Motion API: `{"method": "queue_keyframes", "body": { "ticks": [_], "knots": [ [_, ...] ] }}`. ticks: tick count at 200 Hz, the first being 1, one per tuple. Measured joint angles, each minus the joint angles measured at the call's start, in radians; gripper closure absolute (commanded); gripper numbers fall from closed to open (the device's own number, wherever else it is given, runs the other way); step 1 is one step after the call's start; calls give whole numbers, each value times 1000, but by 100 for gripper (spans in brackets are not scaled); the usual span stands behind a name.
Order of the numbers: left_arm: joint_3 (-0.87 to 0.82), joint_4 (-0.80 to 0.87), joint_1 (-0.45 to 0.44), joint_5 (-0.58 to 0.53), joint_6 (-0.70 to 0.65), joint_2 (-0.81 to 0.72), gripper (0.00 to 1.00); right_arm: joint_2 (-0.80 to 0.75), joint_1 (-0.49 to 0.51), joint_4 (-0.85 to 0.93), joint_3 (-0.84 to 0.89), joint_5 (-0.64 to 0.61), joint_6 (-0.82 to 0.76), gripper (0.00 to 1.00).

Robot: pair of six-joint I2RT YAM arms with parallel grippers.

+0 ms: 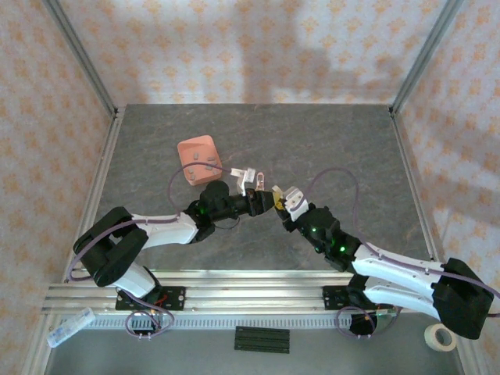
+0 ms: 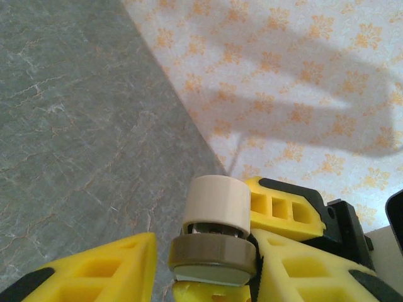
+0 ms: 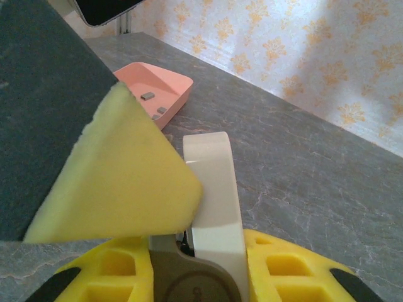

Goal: Load the staples into the stapler

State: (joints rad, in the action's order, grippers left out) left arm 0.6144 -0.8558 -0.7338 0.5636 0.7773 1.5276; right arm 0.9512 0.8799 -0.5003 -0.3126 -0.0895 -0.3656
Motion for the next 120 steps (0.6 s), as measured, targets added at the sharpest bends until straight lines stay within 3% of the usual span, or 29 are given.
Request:
{"method": "queue_keyframes", "body": {
  "ticks": [41, 85, 120],
  "knots": [
    [0, -2, 0, 0, -2, 0, 65, 3, 0, -2, 0, 6, 0, 74],
    [0, 0, -5, -6, -27, -3, 82, 6, -5, -2, 0, 10, 4, 72],
    [0, 50, -6, -18, -72, -37, 89, 6, -6, -10, 0, 26, 11, 63]
  ]
}}
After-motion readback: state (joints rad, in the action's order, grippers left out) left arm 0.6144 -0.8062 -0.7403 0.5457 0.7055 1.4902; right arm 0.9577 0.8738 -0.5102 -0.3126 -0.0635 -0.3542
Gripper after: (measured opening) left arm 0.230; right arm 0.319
